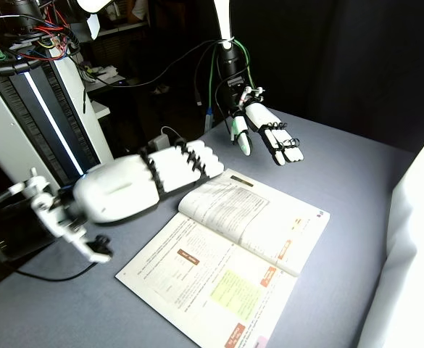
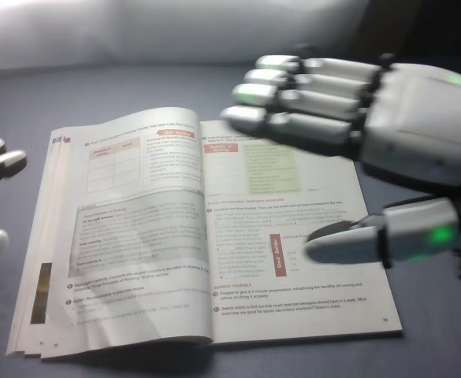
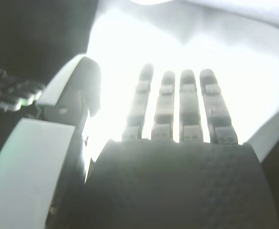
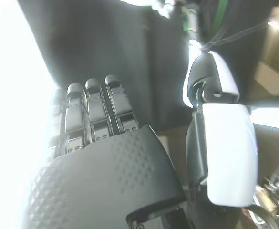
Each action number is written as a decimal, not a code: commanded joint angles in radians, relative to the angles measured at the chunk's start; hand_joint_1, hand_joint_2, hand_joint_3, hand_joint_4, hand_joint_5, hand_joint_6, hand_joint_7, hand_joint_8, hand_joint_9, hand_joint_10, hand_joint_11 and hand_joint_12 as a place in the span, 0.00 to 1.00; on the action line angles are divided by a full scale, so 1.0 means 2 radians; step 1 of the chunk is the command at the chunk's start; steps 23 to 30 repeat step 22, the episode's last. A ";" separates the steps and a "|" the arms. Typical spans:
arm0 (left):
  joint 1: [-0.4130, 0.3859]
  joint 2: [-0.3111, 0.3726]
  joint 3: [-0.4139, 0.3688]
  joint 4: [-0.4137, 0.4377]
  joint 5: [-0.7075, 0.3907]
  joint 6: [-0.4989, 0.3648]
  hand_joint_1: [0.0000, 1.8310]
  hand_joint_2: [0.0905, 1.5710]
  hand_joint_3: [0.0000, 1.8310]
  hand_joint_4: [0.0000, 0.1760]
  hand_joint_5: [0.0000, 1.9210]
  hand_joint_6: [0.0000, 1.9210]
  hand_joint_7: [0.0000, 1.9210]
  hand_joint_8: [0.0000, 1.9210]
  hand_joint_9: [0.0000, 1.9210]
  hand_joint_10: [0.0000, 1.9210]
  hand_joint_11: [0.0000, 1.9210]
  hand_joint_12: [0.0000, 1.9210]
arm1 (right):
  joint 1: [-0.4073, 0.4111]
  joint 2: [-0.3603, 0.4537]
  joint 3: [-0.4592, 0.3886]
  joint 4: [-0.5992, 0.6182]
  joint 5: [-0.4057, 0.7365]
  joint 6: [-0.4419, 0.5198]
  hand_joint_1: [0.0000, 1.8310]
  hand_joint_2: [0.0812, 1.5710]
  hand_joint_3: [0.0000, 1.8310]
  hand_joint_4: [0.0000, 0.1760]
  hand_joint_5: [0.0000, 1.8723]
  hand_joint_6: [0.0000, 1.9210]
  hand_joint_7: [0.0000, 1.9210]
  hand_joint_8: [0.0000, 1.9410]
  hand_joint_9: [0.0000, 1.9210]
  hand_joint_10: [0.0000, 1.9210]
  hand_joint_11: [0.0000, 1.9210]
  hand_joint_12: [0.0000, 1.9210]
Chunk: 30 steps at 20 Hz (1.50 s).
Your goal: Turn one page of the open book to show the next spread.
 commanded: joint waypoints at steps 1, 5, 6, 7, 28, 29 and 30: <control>-0.013 -0.001 0.002 0.005 -0.071 0.000 0.16 0.94 0.00 0.08 0.06 0.00 0.01 0.00 0.00 0.00 0.00 0.07 | -0.006 0.012 -0.006 0.040 0.046 -0.013 0.12 0.71 0.00 0.03 0.00 0.00 0.00 0.00 0.00 0.00 0.00 0.00; -0.050 -0.011 0.011 0.035 -0.062 0.000 0.09 0.91 0.00 0.11 0.03 0.01 0.00 0.00 0.00 0.00 0.00 0.00 | -0.066 0.047 -0.028 0.142 0.057 -0.077 0.00 0.74 0.01 0.00 0.00 0.00 0.00 0.00 0.00 0.00 0.00 0.00; -0.057 -0.016 0.013 0.036 -0.067 0.000 0.12 0.90 0.00 0.07 0.03 0.00 0.00 0.00 0.00 0.00 0.00 0.00 | -0.080 0.052 -0.032 0.169 0.067 -0.092 0.00 0.76 0.02 0.00 0.00 0.00 0.00 0.00 0.00 0.00 0.00 0.00; -0.059 -0.019 0.014 0.036 -0.070 -0.001 0.15 0.90 0.00 0.00 0.04 0.01 0.00 0.00 0.00 0.00 0.01 0.01 | -0.089 0.054 -0.033 0.186 0.075 -0.100 0.00 0.76 0.02 0.00 0.00 0.00 0.00 0.00 0.00 0.00 0.00 0.00; -0.086 -0.036 0.028 0.023 -0.105 -0.006 0.14 0.84 0.00 0.11 0.00 0.00 0.00 0.00 0.00 0.00 0.00 0.00 | -0.167 0.089 -0.062 0.297 0.269 -0.136 0.21 0.83 0.01 0.20 0.00 0.00 0.00 0.00 0.00 0.00 0.02 0.01; -0.086 -0.036 0.028 0.023 -0.105 -0.006 0.14 0.84 0.00 0.11 0.00 0.00 0.00 0.00 0.00 0.00 0.00 0.00 | -0.167 0.089 -0.062 0.297 0.269 -0.136 0.21 0.83 0.01 0.20 0.00 0.00 0.00 0.00 0.00 0.00 0.02 0.01; -0.086 -0.036 0.028 0.023 -0.105 -0.006 0.14 0.84 0.00 0.11 0.00 0.00 0.00 0.00 0.00 0.00 0.00 0.00 | -0.167 0.089 -0.062 0.297 0.269 -0.136 0.21 0.83 0.01 0.20 0.00 0.00 0.00 0.00 0.00 0.00 0.02 0.01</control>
